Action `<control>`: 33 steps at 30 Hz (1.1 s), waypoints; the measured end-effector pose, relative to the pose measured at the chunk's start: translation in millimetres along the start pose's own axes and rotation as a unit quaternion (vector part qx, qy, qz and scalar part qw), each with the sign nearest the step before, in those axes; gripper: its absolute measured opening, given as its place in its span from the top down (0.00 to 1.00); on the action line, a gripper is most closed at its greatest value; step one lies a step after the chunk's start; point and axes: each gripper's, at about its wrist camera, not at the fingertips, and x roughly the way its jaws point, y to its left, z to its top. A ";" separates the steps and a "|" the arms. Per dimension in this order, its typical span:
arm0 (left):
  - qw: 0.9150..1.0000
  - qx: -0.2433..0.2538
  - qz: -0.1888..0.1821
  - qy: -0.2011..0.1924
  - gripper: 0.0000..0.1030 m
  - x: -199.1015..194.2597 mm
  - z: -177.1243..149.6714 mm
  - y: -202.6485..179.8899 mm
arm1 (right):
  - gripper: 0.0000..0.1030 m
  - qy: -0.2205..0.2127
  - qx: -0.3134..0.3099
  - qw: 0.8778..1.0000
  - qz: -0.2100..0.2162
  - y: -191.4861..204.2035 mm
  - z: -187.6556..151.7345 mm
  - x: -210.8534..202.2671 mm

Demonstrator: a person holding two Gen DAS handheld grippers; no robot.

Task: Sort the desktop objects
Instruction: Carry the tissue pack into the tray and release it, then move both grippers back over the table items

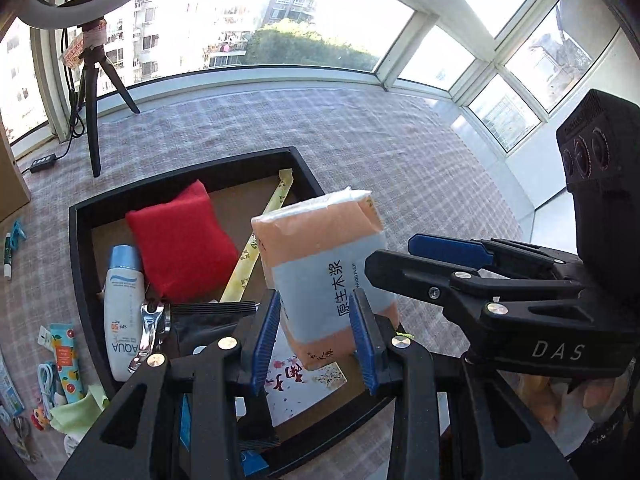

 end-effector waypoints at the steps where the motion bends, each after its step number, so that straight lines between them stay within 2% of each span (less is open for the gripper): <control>1: 1.000 -0.002 0.003 0.001 0.68 1.2 -0.3 1.0 | 0.47 -0.003 0.006 1.000 -0.009 -5.8 0.0 -0.9; 5: 1.000 -0.002 0.021 -0.003 0.68 -1.8 -4.6 4.4 | 0.47 -0.009 0.018 1.000 -0.014 -22.7 -4.2 -3.2; 14: 0.997 -0.009 0.065 -0.029 0.52 -24.2 -32.6 15.6 | 0.46 -0.014 -0.006 1.000 -0.020 -4.0 -23.5 8.0; 19: 0.994 -0.018 0.094 -0.047 0.40 -47.4 -59.4 29.2 | 0.44 -0.009 -0.021 1.000 -0.011 22.6 -43.4 20.8; 24: 0.988 -0.010 0.134 -0.069 0.27 -79.1 -82.1 49.6 | 0.42 -0.025 -0.045 0.998 -0.028 59.6 -60.6 25.5; 27: 0.984 0.001 0.161 -0.079 0.26 -98.9 -98.6 65.2 | 0.34 -0.038 -0.055 0.998 -0.019 86.3 -70.4 25.1; 33: 0.979 -0.013 0.185 -0.081 0.26 -127.1 -137.2 113.0 | 0.34 -0.058 -0.075 0.995 0.000 145.2 -95.9 34.4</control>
